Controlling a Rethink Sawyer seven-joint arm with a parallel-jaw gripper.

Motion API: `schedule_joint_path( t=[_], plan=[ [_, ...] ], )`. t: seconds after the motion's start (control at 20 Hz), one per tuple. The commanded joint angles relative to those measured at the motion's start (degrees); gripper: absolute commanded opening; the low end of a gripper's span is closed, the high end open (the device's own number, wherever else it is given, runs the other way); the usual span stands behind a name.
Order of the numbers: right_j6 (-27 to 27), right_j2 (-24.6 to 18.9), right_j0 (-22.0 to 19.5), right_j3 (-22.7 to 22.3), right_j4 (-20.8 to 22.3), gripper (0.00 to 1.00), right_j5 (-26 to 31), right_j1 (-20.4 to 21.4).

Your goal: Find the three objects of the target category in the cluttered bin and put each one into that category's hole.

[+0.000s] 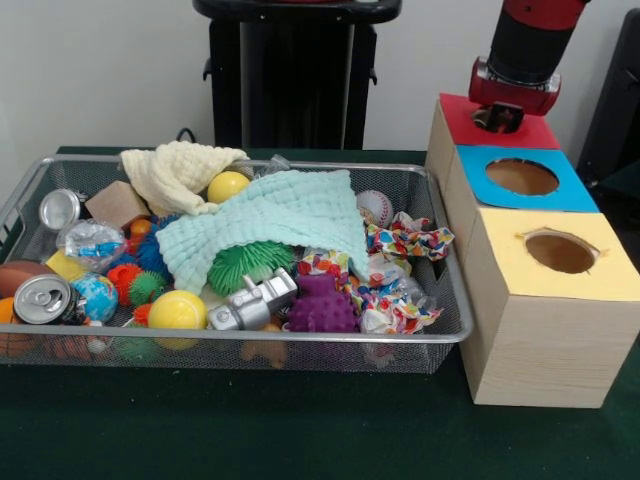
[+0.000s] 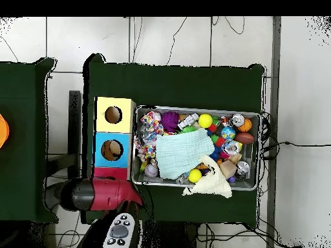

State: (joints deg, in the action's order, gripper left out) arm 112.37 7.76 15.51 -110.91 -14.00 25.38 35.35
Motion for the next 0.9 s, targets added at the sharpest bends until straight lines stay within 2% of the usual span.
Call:
schedule_joint_path(
  t=[0.05, 0.35, 0.6, 0.8, 0.9],
  plan=[
    [6.97, -6.31, -1.22, 1.95, -0.49, 0.00, -1.98, -1.38],
    [3.30, -7.01, -5.02, -4.11, 2.37, 0.00, -5.01, 1.55],
    [-0.44, -5.63, -9.66, -8.80, 6.52, 0.00, -4.03, 6.95],
    [-1.08, -5.37, -11.51, -11.09, 8.93, 0.00, -2.60, 10.32],
    [-0.37, -5.65, -11.96, -11.56, 9.66, 0.00, -3.41, 10.32]
  ],
)
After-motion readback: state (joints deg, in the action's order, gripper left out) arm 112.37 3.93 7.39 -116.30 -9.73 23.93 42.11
